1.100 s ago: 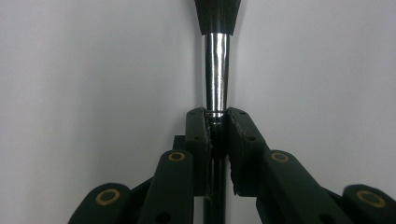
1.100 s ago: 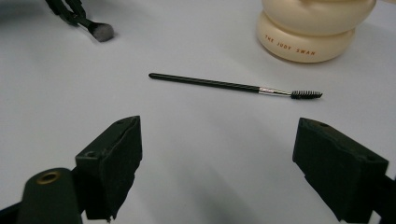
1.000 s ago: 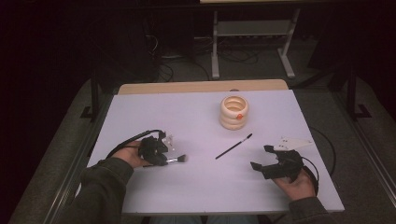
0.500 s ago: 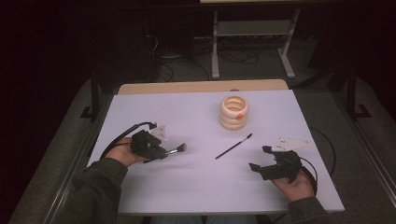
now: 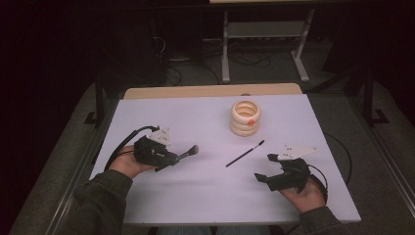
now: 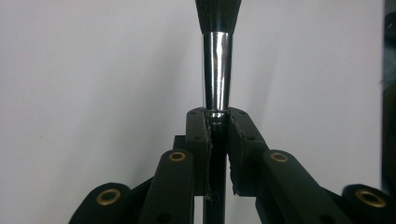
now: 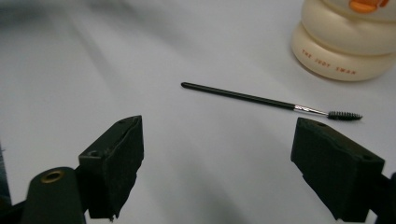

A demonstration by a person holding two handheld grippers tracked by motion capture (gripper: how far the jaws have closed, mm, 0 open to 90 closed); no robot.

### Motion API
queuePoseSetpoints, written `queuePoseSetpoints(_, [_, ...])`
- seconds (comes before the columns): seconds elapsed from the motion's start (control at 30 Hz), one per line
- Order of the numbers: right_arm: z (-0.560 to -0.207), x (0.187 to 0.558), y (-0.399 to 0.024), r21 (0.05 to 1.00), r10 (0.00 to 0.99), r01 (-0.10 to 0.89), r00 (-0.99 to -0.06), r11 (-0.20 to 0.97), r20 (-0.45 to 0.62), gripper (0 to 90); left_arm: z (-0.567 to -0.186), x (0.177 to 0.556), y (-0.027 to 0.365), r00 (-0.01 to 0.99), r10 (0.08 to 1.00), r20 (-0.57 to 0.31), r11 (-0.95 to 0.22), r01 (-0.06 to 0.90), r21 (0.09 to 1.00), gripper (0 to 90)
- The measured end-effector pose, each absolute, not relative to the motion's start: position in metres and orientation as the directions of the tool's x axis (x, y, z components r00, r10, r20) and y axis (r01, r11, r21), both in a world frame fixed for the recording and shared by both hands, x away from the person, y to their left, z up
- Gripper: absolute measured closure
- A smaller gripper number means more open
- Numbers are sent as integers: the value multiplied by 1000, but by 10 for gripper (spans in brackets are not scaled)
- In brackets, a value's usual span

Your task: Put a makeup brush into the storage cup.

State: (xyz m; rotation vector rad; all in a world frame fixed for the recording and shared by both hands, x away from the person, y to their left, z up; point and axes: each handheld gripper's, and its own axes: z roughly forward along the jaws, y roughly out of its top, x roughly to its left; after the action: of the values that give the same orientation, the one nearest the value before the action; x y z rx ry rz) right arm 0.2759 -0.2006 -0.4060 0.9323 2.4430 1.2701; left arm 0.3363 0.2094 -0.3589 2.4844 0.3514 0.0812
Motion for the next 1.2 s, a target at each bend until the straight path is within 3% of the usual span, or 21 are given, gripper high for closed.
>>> queuePoseSetpoints(0.5, [-384, 277, -176, 804, 556, 387, -827, 452, 86, 176, -348, 323, 207, 956, 284, -73, -654, 249, 715, 796])
queuePoseSetpoints(1.2, [-360, 287, -149, 820, 469, 355, -875, 450, 122, 215, -361, 307, 192, 945, 298, -133, -523, 278, 806, 796])
